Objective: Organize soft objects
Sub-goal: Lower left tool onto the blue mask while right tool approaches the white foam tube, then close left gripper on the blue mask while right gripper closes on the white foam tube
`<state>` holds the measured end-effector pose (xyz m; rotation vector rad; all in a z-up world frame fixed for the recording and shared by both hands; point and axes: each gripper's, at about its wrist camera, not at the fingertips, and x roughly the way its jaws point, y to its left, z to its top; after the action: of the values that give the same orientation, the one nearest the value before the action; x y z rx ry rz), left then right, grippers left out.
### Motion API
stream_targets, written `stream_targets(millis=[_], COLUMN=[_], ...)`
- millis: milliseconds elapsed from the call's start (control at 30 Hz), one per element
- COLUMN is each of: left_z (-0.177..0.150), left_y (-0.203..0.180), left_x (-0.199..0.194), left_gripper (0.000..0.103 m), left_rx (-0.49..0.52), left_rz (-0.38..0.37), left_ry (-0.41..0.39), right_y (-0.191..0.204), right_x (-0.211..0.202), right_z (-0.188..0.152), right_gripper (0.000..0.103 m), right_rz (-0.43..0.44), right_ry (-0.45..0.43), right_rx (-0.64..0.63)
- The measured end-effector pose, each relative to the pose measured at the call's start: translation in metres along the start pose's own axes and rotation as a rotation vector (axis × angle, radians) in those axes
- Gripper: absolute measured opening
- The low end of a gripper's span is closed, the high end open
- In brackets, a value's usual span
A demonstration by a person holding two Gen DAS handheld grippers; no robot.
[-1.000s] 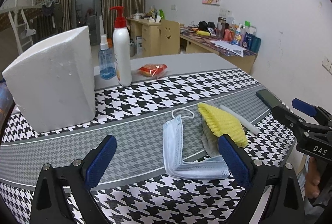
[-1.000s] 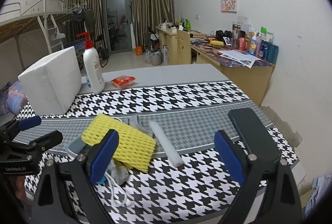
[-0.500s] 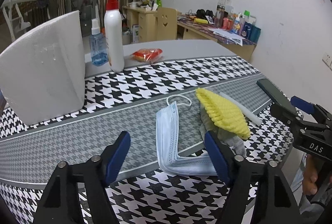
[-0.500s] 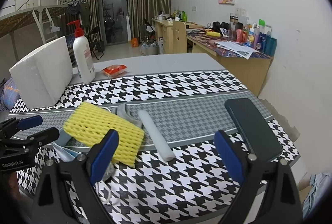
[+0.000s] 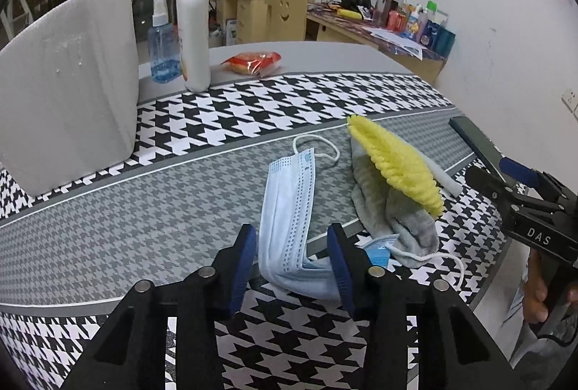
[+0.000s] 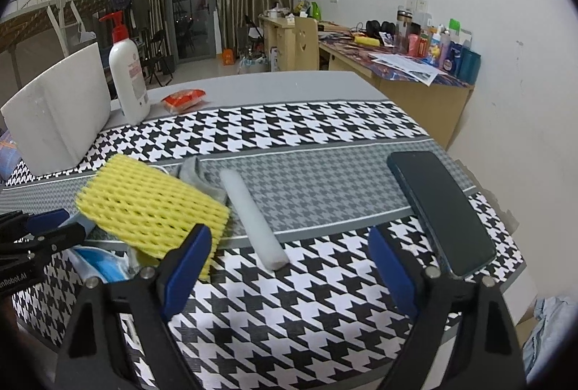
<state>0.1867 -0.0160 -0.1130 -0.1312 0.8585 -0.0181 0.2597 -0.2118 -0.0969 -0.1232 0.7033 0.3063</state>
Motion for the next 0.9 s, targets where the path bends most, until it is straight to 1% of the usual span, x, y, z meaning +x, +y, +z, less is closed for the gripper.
stream_targets(millis=[67, 133, 300, 467, 633, 700, 767, 900], left_z=[-0.001, -0.002, -0.002, -0.002, -0.003, -0.003, -0.003, -0.004], left_y=[0.000, 0.000, 0.001, 0.001, 0.001, 0.001, 0.001, 0.000], left_x=[0.001, 0.003, 0.008, 0.012, 0.015, 0.016, 0.017, 0.017], left_gripper=[0.037, 0.036, 0.028, 0.025, 0.022, 0.020, 0.019, 0.018], left_rx=[0.007, 0.008, 0.010, 0.009, 0.021, 0.027, 0.031, 0.044], left_rz=[-0.003, -0.009, -0.014, -0.022, -0.016, -0.014, -0.014, -0.006], left_ry=[0.011, 0.022, 0.038, 0.061, 0.063, 0.059, 0.055, 0.047], right_y=[-0.001, -0.002, 0.000, 0.000, 0.005, 0.008, 0.010, 0.011], right_x=[0.002, 0.004, 0.010, 0.019, 0.028, 0.033, 0.037, 0.046], right_z=[-0.001, -0.001, 0.000, 0.000, 0.000, -0.001, -0.001, -0.002], right_gripper=[0.091, 0.090, 0.085, 0.079, 0.079, 0.075, 0.068, 0.064], right_rz=[-0.005, -0.005, -0.008, -0.012, -0.005, -0.009, -0.004, -0.011], right_ry=[0.007, 0.014, 0.027, 0.053, 0.073, 0.085, 0.100, 0.122], right_rx=[-0.001, -0.003, -0.022, -0.025, -0.052, -0.065, -0.071, -0.079])
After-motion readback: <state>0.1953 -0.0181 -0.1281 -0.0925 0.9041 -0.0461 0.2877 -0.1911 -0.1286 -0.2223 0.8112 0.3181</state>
